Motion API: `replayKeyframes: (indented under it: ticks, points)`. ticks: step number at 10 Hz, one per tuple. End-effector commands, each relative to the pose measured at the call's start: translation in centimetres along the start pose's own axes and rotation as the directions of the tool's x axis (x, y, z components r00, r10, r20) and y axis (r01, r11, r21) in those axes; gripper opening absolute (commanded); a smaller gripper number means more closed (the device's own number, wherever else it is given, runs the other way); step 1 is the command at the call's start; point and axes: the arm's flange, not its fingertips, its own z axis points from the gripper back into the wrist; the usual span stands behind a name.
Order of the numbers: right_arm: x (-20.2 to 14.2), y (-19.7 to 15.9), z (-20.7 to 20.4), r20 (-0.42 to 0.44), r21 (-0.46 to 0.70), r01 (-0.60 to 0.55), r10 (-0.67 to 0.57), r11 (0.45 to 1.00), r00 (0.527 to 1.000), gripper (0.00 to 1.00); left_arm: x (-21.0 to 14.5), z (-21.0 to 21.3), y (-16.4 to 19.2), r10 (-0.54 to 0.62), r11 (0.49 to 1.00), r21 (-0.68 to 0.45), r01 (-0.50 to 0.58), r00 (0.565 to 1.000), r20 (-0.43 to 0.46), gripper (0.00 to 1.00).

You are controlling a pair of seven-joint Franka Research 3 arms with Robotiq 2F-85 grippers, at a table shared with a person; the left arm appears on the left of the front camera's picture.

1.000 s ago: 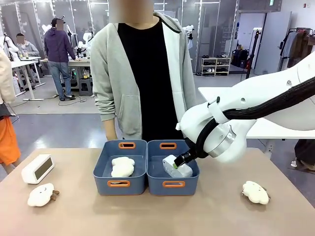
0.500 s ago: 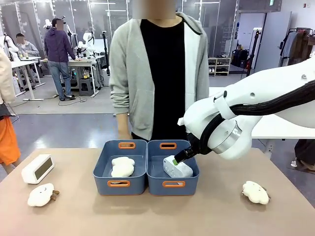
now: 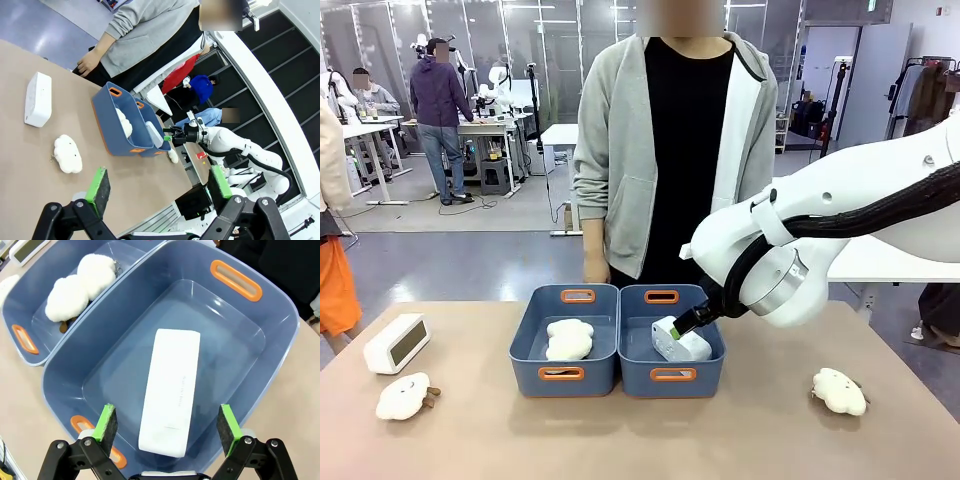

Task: Sort the digital clocks into the basket.
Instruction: Pick up the Digital clock from the table and place it into the empty Plastic storage basket.

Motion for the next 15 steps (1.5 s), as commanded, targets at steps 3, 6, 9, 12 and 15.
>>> replayKeyframes:
  ticks: [3,6,9,12,15]
  points:
    - [0.5,-0.1,-0.2,0.008,-0.006,0.0,0.0,1.0,1.0,1.0,0.2,0.1,-0.3,-0.002,1.0,-0.018,0.003,1.0,0.012,1.0]
    - [1.0,1.8,2.8,0.095,0.091,-0.009,0.0,0.996,0.995,1.0,0.2,0.1,-0.3,-0.002,1.0,-0.018,0.003,1.0,0.012,1.0]
    - [2.4,1.3,11.3,-0.006,0.284,0.126,-0.129,0.951,0.992,1.0,0.2,0.1,-0.3,-0.002,1.0,-0.018,0.003,1.0,0.012,1.0]
    - [-2.3,-5.4,17.1,-0.127,0.633,0.355,-0.359,0.688,0.924,1.0,0.2,0.1,-0.3,-0.002,1.0,-0.018,0.003,1.0,0.012,1.0]
    - [-13.1,-13.7,24.0,-0.063,0.75,0.45,-0.624,0.486,0.779,1.0,0.2,0.1,-0.3,-0.002,1.0,-0.018,0.003,1.0,0.012,1.0]
